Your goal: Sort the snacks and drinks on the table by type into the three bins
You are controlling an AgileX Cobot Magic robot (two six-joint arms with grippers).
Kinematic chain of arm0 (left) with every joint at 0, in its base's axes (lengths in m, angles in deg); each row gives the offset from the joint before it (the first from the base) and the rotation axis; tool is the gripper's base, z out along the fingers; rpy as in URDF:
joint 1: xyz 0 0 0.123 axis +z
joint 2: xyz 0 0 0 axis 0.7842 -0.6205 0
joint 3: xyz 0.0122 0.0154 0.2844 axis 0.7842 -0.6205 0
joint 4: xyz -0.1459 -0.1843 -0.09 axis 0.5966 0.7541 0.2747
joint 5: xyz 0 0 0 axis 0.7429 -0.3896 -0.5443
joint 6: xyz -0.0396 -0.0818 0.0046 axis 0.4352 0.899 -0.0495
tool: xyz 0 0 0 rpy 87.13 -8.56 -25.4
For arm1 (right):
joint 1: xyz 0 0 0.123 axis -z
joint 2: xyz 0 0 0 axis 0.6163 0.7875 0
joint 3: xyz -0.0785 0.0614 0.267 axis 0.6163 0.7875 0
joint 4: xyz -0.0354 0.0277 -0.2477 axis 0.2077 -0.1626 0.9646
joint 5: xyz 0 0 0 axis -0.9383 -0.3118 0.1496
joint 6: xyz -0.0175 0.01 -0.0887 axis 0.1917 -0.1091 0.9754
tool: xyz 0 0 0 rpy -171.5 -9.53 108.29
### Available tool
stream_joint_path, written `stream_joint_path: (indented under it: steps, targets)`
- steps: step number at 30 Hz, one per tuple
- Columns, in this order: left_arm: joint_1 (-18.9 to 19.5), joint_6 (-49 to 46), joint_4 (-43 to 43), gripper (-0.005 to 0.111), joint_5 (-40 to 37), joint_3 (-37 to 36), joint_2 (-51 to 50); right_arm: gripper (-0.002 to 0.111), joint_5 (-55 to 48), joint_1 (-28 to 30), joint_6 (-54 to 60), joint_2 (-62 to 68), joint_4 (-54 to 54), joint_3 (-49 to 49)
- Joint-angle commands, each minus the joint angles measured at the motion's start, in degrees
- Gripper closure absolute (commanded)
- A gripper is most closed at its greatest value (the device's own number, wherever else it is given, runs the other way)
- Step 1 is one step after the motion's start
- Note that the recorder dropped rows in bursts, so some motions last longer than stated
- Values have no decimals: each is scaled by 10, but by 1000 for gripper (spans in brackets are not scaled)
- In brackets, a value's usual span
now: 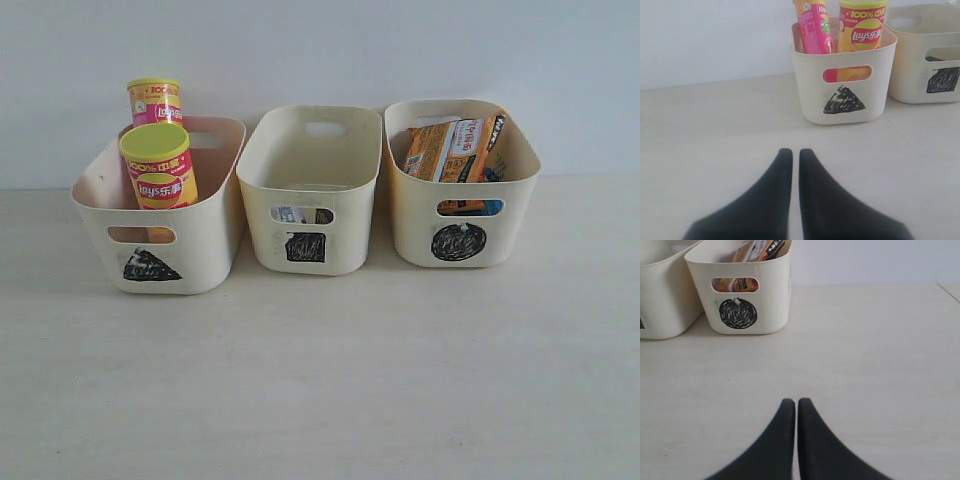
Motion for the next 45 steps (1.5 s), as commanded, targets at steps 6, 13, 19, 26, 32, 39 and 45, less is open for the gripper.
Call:
stream_joint_path:
  steps: [6, 13, 19, 26, 32, 39, 45]
  targets:
    - [2, 4, -6, 102, 1, -2, 2, 108, 1, -1, -4, -4, 0, 3]
    - [2, 4, -6, 102, 1, -2, 2, 108, 1, -1, -4, -4, 0, 3]
    - [18, 4, -4, 102, 1, -2, 2, 108, 1, -1, -4, -4, 0, 3]
    - [25, 4, -4, 102, 1, -2, 2, 108, 1, -1, -4, -4, 0, 3]
    - [25, 4, -4, 102, 1, -2, 2, 108, 1, -1, -4, -4, 0, 3]
    - [25, 4, -4, 102, 1, -2, 2, 108, 1, -1, -4, -4, 0, 3]
    - [25, 4, -4, 102, 1, -2, 2, 108, 1, -1, -4, -4, 0, 3]
